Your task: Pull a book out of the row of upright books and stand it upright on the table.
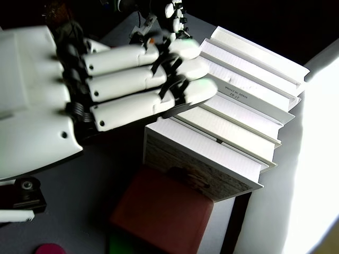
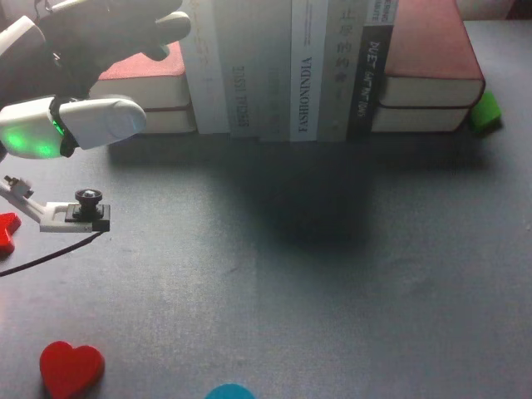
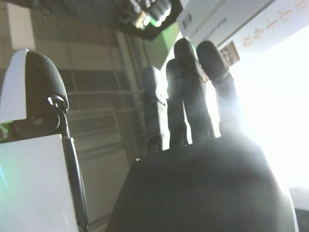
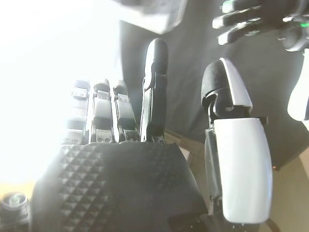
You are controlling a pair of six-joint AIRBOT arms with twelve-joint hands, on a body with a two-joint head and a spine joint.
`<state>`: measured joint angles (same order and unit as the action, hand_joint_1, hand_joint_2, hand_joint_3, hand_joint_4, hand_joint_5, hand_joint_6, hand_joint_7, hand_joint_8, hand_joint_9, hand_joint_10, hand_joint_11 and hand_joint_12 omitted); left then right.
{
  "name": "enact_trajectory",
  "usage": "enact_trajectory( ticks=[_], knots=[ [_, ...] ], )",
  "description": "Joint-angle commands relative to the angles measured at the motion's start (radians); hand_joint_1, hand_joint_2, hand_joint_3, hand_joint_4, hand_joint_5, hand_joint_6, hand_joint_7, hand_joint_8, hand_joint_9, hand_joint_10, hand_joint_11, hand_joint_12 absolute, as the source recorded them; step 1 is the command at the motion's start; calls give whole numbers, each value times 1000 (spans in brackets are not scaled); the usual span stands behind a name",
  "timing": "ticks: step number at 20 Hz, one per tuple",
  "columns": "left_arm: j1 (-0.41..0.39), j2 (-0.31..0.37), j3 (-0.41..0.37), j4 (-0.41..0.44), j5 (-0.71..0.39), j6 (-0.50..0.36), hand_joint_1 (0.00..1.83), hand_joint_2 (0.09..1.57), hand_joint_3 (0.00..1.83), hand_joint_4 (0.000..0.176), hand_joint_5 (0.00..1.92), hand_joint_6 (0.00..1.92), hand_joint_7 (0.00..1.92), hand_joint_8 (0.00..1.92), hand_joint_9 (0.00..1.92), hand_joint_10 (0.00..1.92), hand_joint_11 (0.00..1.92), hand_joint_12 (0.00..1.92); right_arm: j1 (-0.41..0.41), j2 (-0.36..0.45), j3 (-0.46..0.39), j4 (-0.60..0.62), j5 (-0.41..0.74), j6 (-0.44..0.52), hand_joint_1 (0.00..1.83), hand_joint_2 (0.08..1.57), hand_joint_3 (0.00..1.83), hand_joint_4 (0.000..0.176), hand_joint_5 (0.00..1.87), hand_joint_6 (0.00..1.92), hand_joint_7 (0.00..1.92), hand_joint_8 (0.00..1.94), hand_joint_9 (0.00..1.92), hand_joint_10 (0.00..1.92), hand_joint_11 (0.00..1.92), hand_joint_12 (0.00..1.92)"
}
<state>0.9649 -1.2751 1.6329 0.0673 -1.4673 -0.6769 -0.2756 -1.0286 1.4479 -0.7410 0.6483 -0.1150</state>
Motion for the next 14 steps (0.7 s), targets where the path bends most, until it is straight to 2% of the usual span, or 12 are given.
enact_trajectory(
  ticks=[1, 2, 4, 5, 6, 7, 9, 10, 11, 12, 13, 14],
  knots=[
    [-12, 0, 0, -42, -108, -10, 998, 914, 4, 23, 489, 4, 407, 10, 512, 37, 0, 1541, 17, -6, 5, 50, 61, -1, 689, 1166, 3, 67, 769, 24, 23, 7, 0, 0, 0, 0],
    [-12, 1, -1, -42, -105, -10, 993, 920, 4, 31, 476, 2, 400, 6, 489, 25, 0, 1505, 18, -12, 10, 51, 50, -1, 726, 1170, 4, 31, 755, 17, 14, 3, 0, 0, 0, 0],
    [-11, 1, -2, -43, -106, -10, 987, 906, 0, 31, 463, 0, 315, 0, 456, 10, 0, 1499, 18, -20, 19, 51, 41, -1, 737, 1211, 20, 32, 735, 7, 22, 4, 0, 0, 0, 0],
    [-11, 1, -2, -44, -108, -10, 975, 905, 0, 35, 459, 3, 273, 0, 436, 1, 0, 1469, 18, -30, 30, 51, 33, -1, 807, 1216, 15, 17, 736, 6, 2, 0, 0, 0, 0, 0],
    [-11, 1, -2, -44, -110, -10, 968, 915, 3, 64, 456, 1, 276, 1, 413, 0, 0, 1434, 18, -41, 42, 51, 26, -2, 766, 1217, 12, 32, 738, 6, 9, 3, 0, 0, 0, 0],
    [-11, 0, -2, -44, -111, -10, 994, 920, 4, 68, 457, 1, 255, 0, 415, 2, 0, 1429, 18, -51, 52, 51, 17, -2, 776, 1216, 10, 21, 727, 1, 1, 0, 0, 0, 0, 0],
    [-11, 0, -2, -44, -113, -10, 1018, 921, 3, 75, 454, 0, 242, 0, 408, 0, 0, 1413, 27, -61, 63, 51, 2, -5, 800, 1210, 6, 20, 734, 4, 0, 0, 0, 0, 0, 0],
    [-11, -1, -3, -44, -113, -10, 1027, 918, 1, 93, 456, 1, 229, 0, 414, 3, 0, 1393, 33, -65, 66, 51, -5, -9, 828, 1200, 1, 36, 743, 7, 0, 0, 0, 0, 0, 0],
    [-12, -2, -3, -44, -112, -10, 1036, 913, 0, 96, 469, 6, 227, 0, 412, 2, 0, 1391, 42, -70, 71, 51, -12, -14, 829, 1185, 0, 38, 770, 18, 4, 1, 0, 0, 0, 0],
    [-13, -3, -2, -44, -112, -10, 1033, 915, 0, 99, 486, 11, 238, 4, 432, 10, 0, 1440, 47, -75, 75, 51, -17, -15, 749, 1184, 0, 79, 757, 11, 0, 0, 0, 0, 0, 0],
    [-15, -4, -3, -44, -113, -10, 1036, 918, 1, 98, 489, 12, 237, 3, 424, 6, 0, 1449, 52, -83, 80, 50, -23, -15, 741, 1190, 0, 77, 739, 3, 0, 0, 0, 0, 0, 0],
    [-16, -4, -3, -43, -113, -10, 1047, 921, 2, 90, 490, 10, 241, 3, 416, 3, 0, 1408, 55, -90, 86, 46, -29, -16, 755, 1193, 0, 63, 735, 1, 0, 0, 0, 0, 0, 0]
  ],
)
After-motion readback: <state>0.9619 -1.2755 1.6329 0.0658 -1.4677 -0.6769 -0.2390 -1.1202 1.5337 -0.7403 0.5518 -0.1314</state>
